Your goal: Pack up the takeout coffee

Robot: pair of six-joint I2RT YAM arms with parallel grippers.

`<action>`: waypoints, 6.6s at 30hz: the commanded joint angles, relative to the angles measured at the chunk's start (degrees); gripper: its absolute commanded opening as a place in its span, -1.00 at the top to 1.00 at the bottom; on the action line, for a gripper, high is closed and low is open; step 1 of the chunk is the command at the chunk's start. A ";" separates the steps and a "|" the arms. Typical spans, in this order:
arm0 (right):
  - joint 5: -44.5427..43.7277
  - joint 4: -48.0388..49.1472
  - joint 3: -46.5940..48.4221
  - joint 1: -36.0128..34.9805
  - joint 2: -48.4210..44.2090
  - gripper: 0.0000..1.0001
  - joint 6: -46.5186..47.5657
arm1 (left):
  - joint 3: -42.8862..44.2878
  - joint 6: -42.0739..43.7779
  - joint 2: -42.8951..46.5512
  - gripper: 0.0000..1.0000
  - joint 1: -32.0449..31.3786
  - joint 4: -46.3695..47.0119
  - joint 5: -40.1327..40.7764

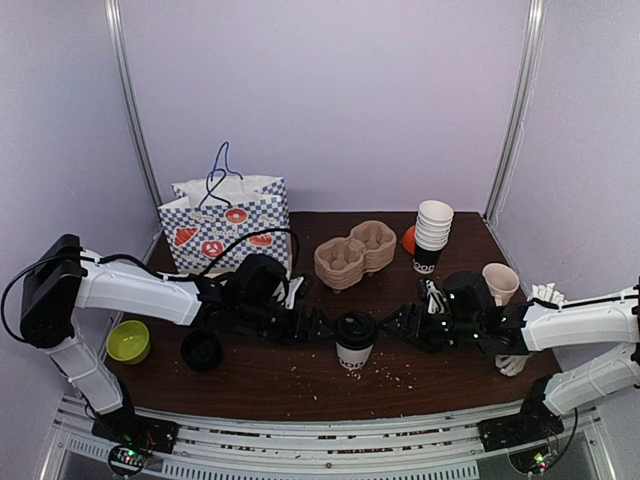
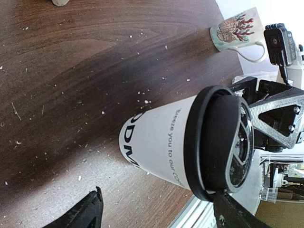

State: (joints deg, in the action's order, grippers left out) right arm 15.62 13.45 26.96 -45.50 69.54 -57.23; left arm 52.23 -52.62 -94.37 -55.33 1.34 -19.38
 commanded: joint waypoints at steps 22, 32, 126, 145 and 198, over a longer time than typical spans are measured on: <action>1.69 -0.65 -1.19 0.32 3.37 -0.30 0.49 | -0.33 -0.03 -4.97 -0.53 0.22 0.50 -0.66; 2.21 0.32 -3.50 0.31 4.73 -0.28 0.37 | -2.43 -0.84 -7.89 -0.44 0.17 1.09 -1.51; -16.45 -56.03 46.72 -12.27 21.60 -1.00 34.40 | -7.72 5.76 25.67 -0.97 -2.06 -12.27 21.12; -16.59 -52.99 43.79 -11.88 25.54 -1.00 34.78 | -7.32 5.76 24.90 -0.97 -2.06 -12.43 21.02; -17.69 -50.09 31.83 15.00 12.19 -1.00 39.48 | -6.01 6.00 20.72 -0.97 -2.11 -11.94 20.39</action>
State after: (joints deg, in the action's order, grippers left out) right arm -2.35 -34.63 58.50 -30.52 82.94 -17.93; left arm 44.47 -46.98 -73.06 -57.39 -13.34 2.02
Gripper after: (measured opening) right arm 0.999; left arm 0.984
